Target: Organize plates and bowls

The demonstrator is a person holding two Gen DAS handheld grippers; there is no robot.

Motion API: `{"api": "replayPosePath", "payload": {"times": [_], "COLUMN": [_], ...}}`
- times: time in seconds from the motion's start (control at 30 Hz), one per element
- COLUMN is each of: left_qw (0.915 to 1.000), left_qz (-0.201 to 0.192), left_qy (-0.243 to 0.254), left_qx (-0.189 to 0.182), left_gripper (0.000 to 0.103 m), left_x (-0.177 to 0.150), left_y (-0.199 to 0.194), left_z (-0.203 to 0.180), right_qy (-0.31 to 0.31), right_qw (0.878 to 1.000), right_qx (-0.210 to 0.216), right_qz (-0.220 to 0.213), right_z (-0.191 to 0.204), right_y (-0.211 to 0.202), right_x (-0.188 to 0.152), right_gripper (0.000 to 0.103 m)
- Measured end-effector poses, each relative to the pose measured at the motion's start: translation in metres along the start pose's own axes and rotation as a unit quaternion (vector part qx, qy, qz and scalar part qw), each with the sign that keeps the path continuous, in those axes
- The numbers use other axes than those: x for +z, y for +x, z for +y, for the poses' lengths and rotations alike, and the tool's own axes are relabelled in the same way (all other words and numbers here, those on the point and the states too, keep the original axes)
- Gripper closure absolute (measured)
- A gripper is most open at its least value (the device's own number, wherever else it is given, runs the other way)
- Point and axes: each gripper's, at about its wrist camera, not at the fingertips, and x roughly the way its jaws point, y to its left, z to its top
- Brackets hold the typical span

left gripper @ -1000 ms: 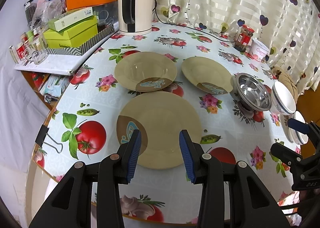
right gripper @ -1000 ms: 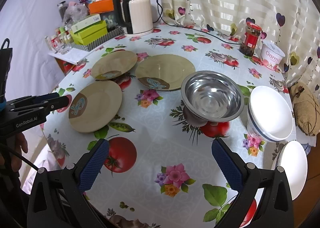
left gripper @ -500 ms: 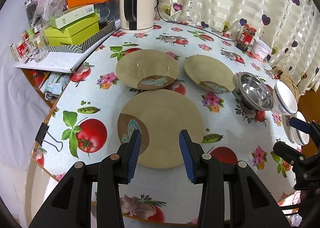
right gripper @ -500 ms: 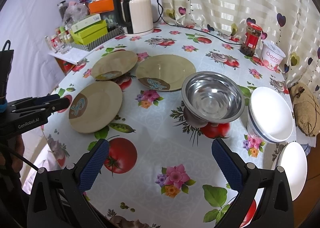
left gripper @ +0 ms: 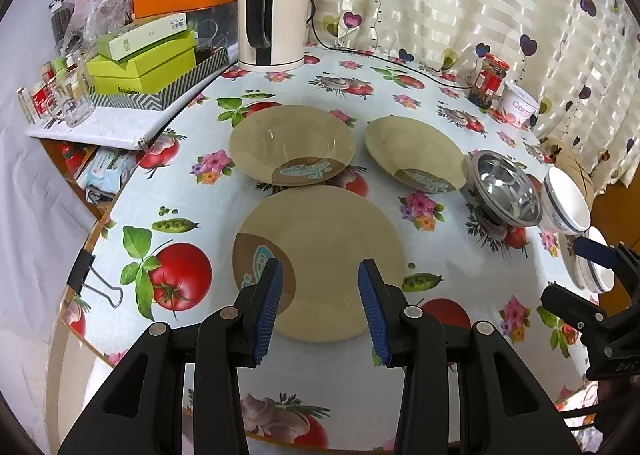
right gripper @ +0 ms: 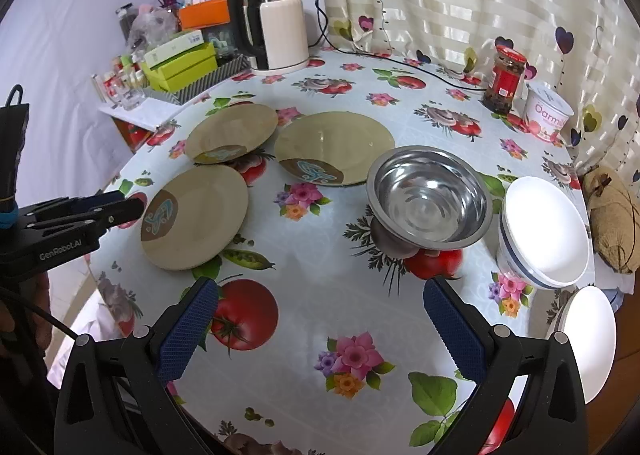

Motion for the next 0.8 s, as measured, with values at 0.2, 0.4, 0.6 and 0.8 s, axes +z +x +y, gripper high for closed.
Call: {"api": "replayPosePath", "payload": {"times": [0.2, 0.4, 0.6, 0.8], "left_qw": [1.0000, 1.0000, 1.0000, 1.0000], "left_qz": [-0.002, 0.002, 0.007, 0.008], "left_qy": [0.002, 0.001, 0.001, 0.001], "left_qx": [0.001, 0.004, 0.000, -0.001], "left_gripper": [0.062, 0.062, 0.062, 0.062], "left_x": [0.0005, 0.0001, 0.0002, -0.0003], "left_y": [-0.0002, 0.0009, 0.0021, 0.0031], "left_z": [0.0002, 0.0003, 0.0007, 0.0009], "right_qy": [-0.002, -0.002, -0.002, -0.002], "right_qw": [1.000, 1.000, 1.000, 1.000], "right_qx": [0.001, 0.003, 0.006, 0.006], "right_qz": [-0.002, -0.008, -0.012, -0.012], "right_z": [0.0016, 0.0004, 0.0005, 0.0008], "right_y": [0.0006, 0.0004, 0.0006, 0.0008], "right_x": [0.0015, 0.0019, 0.0012, 0.0011], "right_gripper": [0.000, 0.000, 0.000, 0.000]}}
